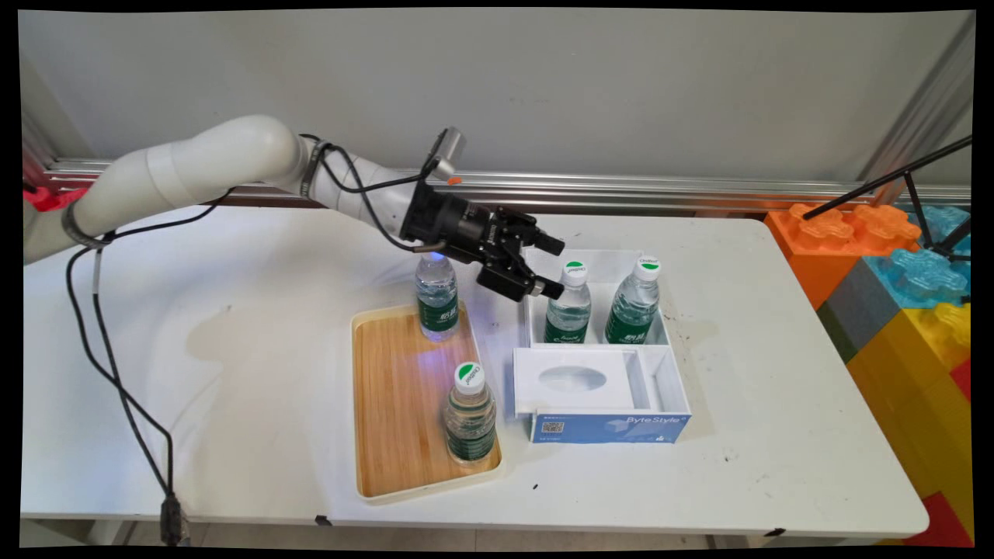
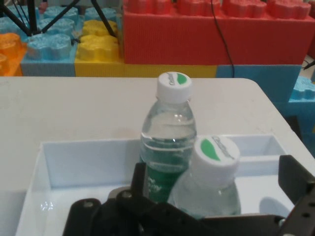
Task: Pick up the green bottle from the white box
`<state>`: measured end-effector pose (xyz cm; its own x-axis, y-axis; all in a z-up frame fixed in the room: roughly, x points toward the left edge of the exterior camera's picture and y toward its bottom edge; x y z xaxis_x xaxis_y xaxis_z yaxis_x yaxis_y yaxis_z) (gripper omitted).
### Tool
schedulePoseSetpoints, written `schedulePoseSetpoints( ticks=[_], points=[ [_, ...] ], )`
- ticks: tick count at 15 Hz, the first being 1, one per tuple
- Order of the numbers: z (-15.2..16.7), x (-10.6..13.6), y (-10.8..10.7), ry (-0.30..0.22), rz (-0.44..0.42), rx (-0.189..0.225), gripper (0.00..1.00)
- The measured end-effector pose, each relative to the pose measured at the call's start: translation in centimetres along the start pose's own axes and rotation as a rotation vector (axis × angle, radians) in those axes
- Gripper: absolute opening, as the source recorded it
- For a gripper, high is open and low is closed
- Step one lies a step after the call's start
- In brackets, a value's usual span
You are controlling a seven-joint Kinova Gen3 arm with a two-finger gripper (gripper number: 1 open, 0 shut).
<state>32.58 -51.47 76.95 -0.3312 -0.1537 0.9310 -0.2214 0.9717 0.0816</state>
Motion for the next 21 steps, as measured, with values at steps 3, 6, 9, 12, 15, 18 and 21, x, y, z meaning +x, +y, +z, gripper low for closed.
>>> schedulePoseSetpoints(
  ticks=[3,6,9,12,15,18,21],
  points=[
    [0.7,0.4,-0.7,0.006,0.009,0.003,1.0],
    [1.2,0.7,-1.1,0.005,0.011,-0.002,1.0],
    [1.6,1.1,-1.4,0.001,0.005,-0.008,1.0],
    [1.7,1.8,-1.5,-0.006,-0.007,-0.016,1.0],
    [1.7,2.5,-1.6,-0.014,-0.019,-0.024,1.0],
    [1.4,3.3,-1.7,-0.024,-0.033,-0.031,1.0],
    [0.7,3.8,-1.7,-0.044,-0.056,-0.037,1.0]
  ],
)
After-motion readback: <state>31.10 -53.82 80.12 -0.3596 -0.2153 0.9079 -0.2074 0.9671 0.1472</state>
